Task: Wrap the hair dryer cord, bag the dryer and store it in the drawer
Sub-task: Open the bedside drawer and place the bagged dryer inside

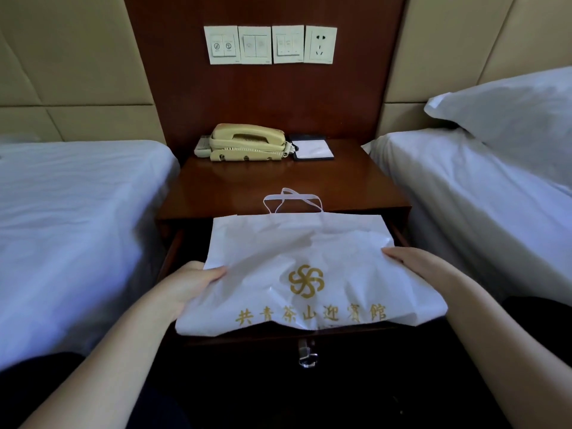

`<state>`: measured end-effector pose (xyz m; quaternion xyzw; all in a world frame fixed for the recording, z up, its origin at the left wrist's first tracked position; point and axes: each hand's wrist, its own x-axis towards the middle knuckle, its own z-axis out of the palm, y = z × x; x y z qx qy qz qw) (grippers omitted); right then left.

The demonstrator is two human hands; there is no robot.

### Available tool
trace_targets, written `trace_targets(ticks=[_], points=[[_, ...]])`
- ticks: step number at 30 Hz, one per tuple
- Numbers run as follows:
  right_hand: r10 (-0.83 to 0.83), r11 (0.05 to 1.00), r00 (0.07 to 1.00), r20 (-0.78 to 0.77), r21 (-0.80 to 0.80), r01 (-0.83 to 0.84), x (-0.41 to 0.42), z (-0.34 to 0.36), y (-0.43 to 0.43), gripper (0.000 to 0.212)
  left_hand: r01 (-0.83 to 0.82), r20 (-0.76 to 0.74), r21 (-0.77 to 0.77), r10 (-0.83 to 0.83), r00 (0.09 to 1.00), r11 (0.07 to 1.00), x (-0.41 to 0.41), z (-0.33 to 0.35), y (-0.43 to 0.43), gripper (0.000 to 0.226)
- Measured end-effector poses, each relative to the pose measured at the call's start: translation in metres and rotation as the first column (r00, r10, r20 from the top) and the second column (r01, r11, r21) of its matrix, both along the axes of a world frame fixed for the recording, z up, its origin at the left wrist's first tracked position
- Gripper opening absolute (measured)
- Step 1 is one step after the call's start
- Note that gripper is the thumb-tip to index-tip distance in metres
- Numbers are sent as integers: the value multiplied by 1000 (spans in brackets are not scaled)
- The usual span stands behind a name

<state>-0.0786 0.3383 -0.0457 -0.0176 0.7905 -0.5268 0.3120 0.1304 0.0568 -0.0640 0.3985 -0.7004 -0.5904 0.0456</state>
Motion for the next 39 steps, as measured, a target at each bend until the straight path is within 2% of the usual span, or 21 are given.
trace_targets(ticks=[5,10,13,15,17,18,19,21,22,23,25,26,27,31,35,39], points=[[30,988,1000,3,151,-30,-5,-14,-20,19,-23,108,-154,40,993,988,-11,-12,-9,19],[91,951,995,-42,300,-75,-18,-20,-29,20,77,234,-185,-32,972,980,-17,-25,-14,17],[166,929,980,-112,350,-117,-26,-23,-35,19,144,328,-242,-59,943,960,-19,-28,-23,30],[214,925,952,-218,357,-126,-32,-28,-40,14,191,365,-341,-58,929,920,-22,-26,-29,28],[223,915,911,-348,397,-72,-37,-30,-44,24,288,448,-499,-41,893,817,-24,-20,-28,31],[247,893,876,-414,448,-40,-39,-29,-46,28,358,510,-604,-1,860,712,-25,-15,-24,31],[277,858,831,-482,513,12,-40,-27,-47,24,419,548,-711,72,833,566,-25,-11,-18,29],[342,792,706,-620,595,138,-37,-18,-52,16,464,512,-847,163,843,259,-31,-4,-8,34],[377,789,627,-682,591,168,-37,-13,-55,22,433,454,-884,103,885,174,-38,-3,-5,39],[411,813,534,-739,562,153,-36,-9,-60,29,378,378,-914,-30,925,149,-46,-3,-3,42],[455,870,329,-828,492,34,-33,-5,-75,37,319,257,-932,-307,917,174,-64,-4,2,54],[478,874,252,-841,484,-44,-33,-5,-83,41,322,243,-933,-378,893,160,-74,-6,6,60],[497,868,216,-841,483,-117,-32,-7,-93,45,323,242,-936,-409,880,140,-83,-9,11,64],[523,830,211,-826,438,-345,-27,-22,-126,59,364,250,-910,-435,865,201,-104,-26,20,73],[523,808,114,-844,449,-381,-32,-41,-132,57,389,242,-889,-474,847,241,-102,-34,18,80],[560,722,-8,-829,492,-486,-29,-46,-127,47,450,194,-788,-525,829,420,-102,-47,17,84]])
